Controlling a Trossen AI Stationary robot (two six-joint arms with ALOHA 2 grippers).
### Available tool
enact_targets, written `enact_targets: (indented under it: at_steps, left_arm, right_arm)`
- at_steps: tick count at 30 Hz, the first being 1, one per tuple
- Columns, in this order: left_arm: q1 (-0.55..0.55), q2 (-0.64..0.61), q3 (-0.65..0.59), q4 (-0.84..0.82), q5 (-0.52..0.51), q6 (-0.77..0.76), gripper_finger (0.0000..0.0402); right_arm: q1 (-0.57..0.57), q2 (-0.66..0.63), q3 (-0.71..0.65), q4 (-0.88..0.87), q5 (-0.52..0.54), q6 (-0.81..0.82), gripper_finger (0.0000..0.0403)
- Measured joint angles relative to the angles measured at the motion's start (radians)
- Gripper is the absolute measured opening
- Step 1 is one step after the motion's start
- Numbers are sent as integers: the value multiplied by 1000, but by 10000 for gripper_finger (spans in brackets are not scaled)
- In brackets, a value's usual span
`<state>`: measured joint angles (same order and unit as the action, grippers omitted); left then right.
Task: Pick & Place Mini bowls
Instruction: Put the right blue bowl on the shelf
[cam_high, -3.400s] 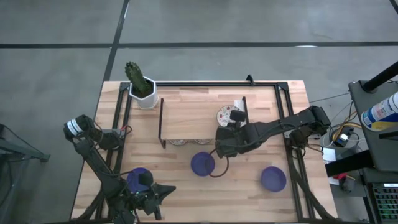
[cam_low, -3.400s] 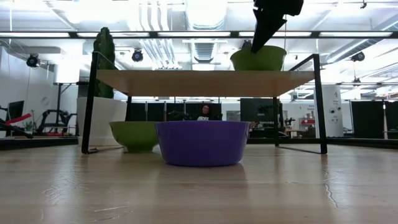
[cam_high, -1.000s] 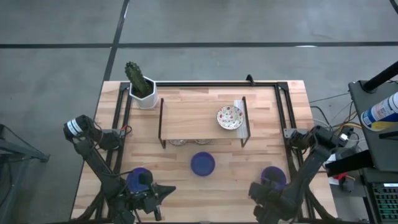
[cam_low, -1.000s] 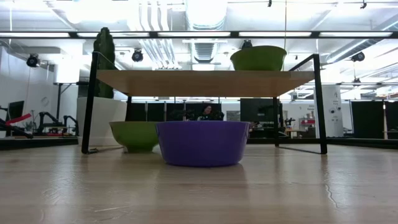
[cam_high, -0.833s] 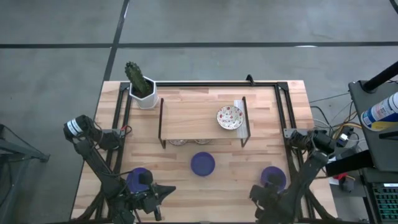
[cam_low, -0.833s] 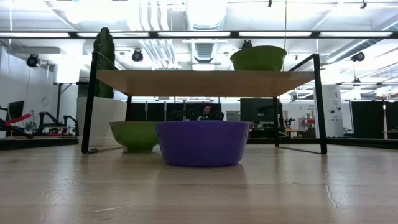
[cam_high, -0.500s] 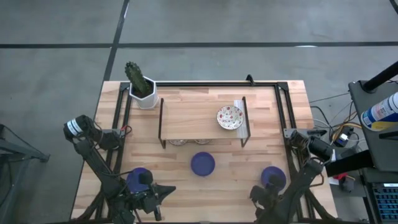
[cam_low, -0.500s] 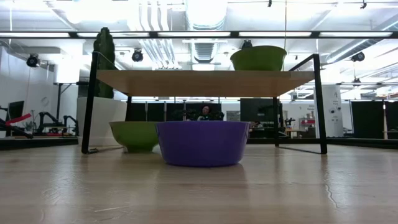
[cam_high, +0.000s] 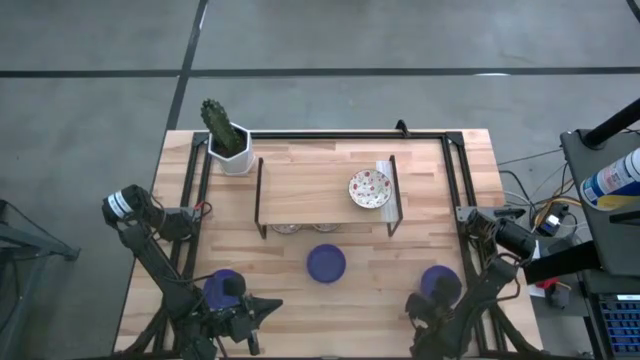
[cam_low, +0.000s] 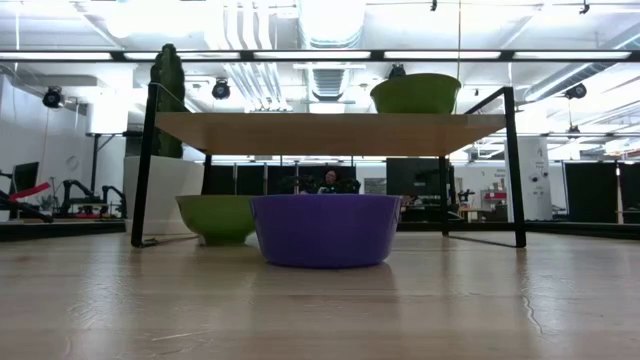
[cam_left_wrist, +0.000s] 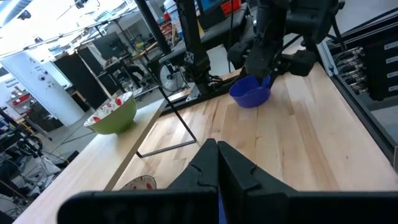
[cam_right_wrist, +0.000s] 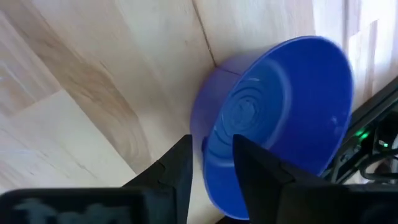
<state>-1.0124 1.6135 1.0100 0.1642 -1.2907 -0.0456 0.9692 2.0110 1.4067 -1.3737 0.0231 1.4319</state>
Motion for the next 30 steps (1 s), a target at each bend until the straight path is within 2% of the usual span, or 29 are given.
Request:
enact_targets:
  at_steps: [5, 11, 16, 21, 30]
  left_arm:
    - [0, 0, 0, 0, 0, 0, 0]
    - [0, 0, 0, 0, 0, 0, 0]
    - [0, 0, 0, 0, 0, 0, 0]
    - [0, 0, 0, 0, 0, 0, 0]
    - [0, 0, 0, 0, 12, 0, 0]
  right_arm:
    - [0, -1, -22, 33, -20, -28, 85]
    - [0, -1, -68, 114, -34, -77, 17]
    - [-2, -2, -71, 118, -34, -93, 9]
    - [-11, -2, -1, 88, -11, -142, 9]
    - [-55, -2, 178, 62, 128, -277, 8]
